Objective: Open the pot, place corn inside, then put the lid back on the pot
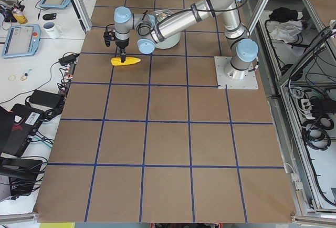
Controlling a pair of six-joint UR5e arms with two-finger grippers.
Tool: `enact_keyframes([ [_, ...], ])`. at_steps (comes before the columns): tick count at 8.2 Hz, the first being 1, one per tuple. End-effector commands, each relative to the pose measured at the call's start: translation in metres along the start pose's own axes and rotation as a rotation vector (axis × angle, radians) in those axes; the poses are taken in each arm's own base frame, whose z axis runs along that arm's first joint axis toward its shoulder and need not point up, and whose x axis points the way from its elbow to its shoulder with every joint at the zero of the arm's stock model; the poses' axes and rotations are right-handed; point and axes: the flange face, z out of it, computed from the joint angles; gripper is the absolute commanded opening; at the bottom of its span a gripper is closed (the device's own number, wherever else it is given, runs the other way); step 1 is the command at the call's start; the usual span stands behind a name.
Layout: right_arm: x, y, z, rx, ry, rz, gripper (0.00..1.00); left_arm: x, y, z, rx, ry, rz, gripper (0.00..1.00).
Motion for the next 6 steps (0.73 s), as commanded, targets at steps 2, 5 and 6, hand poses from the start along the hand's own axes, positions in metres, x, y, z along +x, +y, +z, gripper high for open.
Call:
enact_keyframes([
  [2, -0.101, 0.022, 0.08, 0.022, 0.007, 0.05, 1.0, -0.001, -0.002, 0.036, -0.027, -0.001, -0.054, 1.0],
  [5, -0.12, 0.038, 0.107, 0.008, 0.058, 0.005, 1.0, 0.005, -0.002, 0.049, -0.036, 0.054, -0.041, 1.0],
  [6, -0.12, 0.039, 0.111, -0.003, 0.06, 0.019, 1.0, 0.005, -0.002, 0.054, -0.042, 0.058, -0.038, 1.0],
])
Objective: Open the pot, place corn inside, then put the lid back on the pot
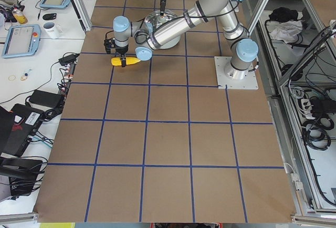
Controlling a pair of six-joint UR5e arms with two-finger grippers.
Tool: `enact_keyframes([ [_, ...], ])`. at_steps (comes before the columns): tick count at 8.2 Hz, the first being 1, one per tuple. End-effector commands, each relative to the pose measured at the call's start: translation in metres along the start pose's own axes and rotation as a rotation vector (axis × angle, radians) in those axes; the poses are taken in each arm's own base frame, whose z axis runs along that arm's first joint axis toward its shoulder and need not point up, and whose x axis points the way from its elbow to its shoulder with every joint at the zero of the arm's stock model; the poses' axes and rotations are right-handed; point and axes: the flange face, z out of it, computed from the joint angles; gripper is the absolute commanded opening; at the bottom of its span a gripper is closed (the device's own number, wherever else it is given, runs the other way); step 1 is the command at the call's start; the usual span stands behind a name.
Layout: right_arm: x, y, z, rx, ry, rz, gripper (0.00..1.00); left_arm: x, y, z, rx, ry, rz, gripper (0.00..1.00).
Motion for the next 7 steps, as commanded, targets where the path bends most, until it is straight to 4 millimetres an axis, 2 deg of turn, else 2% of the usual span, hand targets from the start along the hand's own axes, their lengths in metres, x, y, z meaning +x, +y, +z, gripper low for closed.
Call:
enact_keyframes([
  [1, -0.006, 0.002, 0.018, -0.024, 0.015, 0.001, 1.0, 0.002, 0.001, 0.014, -0.017, 0.027, 0.01, 1.0],
  [3, -0.009, -0.002, 0.026, -0.015, 0.007, 0.003, 0.97, 0.001, 0.001, 0.025, -0.029, 0.025, 0.009, 1.0],
  [4, -0.009, -0.002, 0.028, -0.016, 0.008, 0.003, 0.87, 0.0, 0.003, 0.034, -0.043, 0.024, 0.006, 1.0],
  [5, -0.009, -0.002, 0.028, -0.016, 0.008, 0.003, 0.67, 0.0, 0.002, 0.036, -0.036, 0.026, -0.005, 0.77],
  [6, -0.009, -0.002, 0.028, -0.016, 0.008, 0.005, 0.41, 0.0, 0.002, 0.036, -0.036, 0.027, -0.007, 0.36],
  [7, -0.009, -0.002, 0.027, -0.015, 0.007, 0.005, 0.35, 0.004, 0.002, 0.036, -0.04, 0.059, -0.012, 0.0],
])
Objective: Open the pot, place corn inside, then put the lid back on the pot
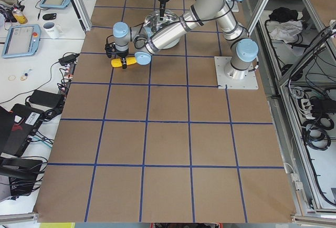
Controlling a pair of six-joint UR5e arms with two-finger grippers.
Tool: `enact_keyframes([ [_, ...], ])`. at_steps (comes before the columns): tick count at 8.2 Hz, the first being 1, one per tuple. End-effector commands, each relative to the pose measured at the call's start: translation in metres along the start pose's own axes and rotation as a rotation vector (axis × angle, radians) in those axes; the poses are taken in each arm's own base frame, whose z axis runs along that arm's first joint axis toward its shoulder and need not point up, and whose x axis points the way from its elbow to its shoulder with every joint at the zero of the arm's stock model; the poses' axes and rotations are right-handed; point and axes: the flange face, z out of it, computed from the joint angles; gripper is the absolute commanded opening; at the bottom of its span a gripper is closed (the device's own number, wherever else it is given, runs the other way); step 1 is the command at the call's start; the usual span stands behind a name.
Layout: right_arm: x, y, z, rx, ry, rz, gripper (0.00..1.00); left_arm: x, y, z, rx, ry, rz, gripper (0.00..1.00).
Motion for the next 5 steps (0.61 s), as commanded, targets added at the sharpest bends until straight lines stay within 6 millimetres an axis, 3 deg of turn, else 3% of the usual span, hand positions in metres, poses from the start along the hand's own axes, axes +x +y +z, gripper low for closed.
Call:
enact_keyframes([
  [1, 0.0, 0.0, 0.0, 0.001, -0.001, 0.003, 0.34, 0.003, 0.0, -0.001, 0.001, 0.034, -0.006, 0.0],
  [4, 0.0, 0.0, -0.002, 0.002, -0.003, 0.007, 0.33, 0.006, -0.003, -0.029, 0.041, 0.031, 0.015, 0.0],
  [5, -0.002, -0.003, -0.009, 0.013, -0.014, 0.015, 0.33, 0.008, -0.002, -0.056, 0.07, 0.032, 0.02, 0.0],
])
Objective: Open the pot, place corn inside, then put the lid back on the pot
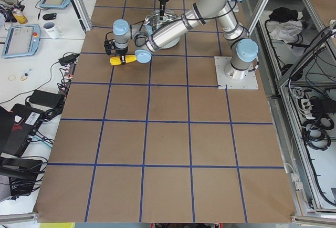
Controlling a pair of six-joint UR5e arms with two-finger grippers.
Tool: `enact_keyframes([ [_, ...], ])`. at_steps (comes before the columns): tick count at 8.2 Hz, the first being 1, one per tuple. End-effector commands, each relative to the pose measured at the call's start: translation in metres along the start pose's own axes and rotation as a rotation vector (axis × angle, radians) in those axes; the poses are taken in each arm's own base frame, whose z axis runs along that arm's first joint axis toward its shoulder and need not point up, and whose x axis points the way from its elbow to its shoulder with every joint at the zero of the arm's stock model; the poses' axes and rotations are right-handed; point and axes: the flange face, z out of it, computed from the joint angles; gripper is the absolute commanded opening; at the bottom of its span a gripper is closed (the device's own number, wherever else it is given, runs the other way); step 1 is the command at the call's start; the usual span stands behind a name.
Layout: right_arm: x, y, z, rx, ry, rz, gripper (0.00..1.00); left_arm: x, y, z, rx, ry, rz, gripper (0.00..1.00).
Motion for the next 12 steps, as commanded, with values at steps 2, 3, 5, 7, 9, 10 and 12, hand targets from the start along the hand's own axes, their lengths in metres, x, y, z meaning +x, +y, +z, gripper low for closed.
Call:
enact_keyframes([
  [2, 0.007, -0.006, -0.041, 0.041, -0.051, 0.024, 0.33, 0.011, 0.001, -0.084, 0.089, 0.004, 0.021, 0.0],
  [3, 0.023, -0.01, -0.063, 0.051, -0.073, 0.035, 0.33, 0.013, 0.005, -0.104, 0.088, 0.003, 0.026, 0.0],
  [5, 0.099, -0.022, -0.126, 0.046, -0.053, 0.044, 0.34, 0.023, 0.022, -0.152, 0.075, 0.001, 0.117, 0.0],
  [7, 0.181, -0.02, -0.179, 0.028, -0.031, 0.053, 0.34, 0.045, 0.047, -0.196, 0.075, 0.007, 0.148, 0.0],
  [9, 0.226, -0.004, -0.208, -0.003, -0.007, 0.076, 0.34, 0.108, 0.092, -0.212, 0.025, 0.022, 0.23, 0.0],
  [10, 0.227, -0.002, -0.206, -0.021, -0.003, 0.071, 0.33, 0.15, 0.121, -0.213, 0.011, 0.034, 0.235, 0.0],
  [12, 0.229, -0.002, -0.205, -0.029, 0.003, 0.029, 0.33, 0.203, 0.174, -0.193, -0.05, 0.036, 0.29, 0.0],
])
